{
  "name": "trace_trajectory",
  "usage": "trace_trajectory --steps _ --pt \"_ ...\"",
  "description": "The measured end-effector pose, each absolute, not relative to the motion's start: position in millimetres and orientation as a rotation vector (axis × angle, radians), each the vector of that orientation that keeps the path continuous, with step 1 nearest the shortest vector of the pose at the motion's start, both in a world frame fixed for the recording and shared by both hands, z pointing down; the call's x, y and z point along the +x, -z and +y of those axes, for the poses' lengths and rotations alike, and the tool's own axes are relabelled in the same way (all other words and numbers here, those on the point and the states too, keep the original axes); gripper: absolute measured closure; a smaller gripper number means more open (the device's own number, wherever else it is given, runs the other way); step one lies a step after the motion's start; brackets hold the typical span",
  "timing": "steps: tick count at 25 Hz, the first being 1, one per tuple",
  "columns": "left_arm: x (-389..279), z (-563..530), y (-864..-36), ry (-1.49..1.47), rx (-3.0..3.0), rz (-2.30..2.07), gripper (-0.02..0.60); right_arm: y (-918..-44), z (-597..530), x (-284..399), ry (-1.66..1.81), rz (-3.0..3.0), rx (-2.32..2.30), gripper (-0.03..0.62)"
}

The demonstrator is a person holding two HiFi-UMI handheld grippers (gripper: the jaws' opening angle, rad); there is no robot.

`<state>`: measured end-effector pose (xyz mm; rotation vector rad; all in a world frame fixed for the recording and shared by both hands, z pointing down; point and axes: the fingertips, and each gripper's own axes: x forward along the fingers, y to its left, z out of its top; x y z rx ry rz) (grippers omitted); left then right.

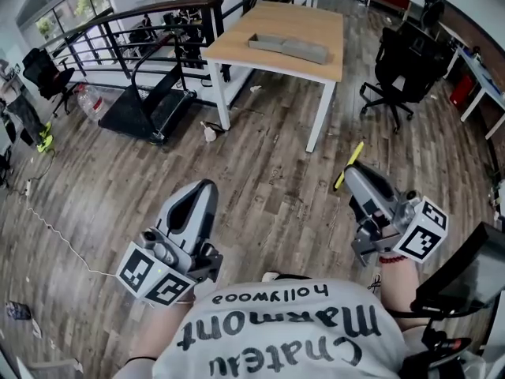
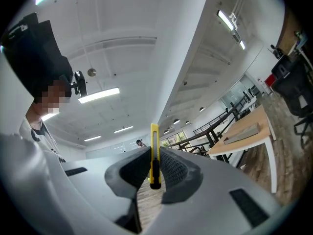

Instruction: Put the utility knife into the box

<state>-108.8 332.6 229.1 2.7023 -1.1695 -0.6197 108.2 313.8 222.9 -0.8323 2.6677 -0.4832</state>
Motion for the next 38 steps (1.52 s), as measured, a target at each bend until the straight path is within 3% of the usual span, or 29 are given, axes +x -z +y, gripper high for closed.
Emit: trace_trajectory --steps 38 --pt "-66.2 233.5 -245.3 0.492 2.716 -1.174 0.572 -247.8 212.5 134.4 0.57 2.657 -0.788 0.537"
